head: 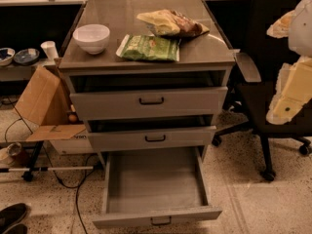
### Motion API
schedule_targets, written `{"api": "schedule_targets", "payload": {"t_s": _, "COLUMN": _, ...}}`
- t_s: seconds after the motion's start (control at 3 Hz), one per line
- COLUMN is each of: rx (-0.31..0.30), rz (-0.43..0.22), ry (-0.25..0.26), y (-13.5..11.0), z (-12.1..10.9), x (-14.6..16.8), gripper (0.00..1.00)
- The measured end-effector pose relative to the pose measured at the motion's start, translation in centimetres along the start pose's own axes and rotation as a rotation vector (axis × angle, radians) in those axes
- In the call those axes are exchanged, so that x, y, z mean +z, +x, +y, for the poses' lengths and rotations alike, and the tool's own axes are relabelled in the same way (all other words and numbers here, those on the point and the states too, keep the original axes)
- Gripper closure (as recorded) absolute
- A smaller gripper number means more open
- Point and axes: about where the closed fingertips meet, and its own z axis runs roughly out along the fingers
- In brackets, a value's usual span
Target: Close bottom drawer
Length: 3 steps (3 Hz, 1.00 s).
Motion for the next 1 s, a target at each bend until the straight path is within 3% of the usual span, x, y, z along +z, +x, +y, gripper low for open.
{"api": "schedule_targets", "payload": {"t_s": 0.33, "rx": 0.000, "rz": 0.000, "ry": 0.000, "y": 0.0, "z": 0.0, "x": 0.0, "gripper": 0.00}}
{"api": "schedule_targets", "payload": {"t_s": 0.67, "rx": 0.016, "rz": -0.026, "ry": -0.021, "y": 0.9, "z": 1.4, "x": 2.6, "gripper": 0.00}}
{"api": "schedule_targets", "payload": {"t_s": 1.0, "rx": 0.073, "rz": -0.078, "ry": -0.072, "y": 3.4, "z": 4.6, "x": 8.3, "gripper": 0.00}}
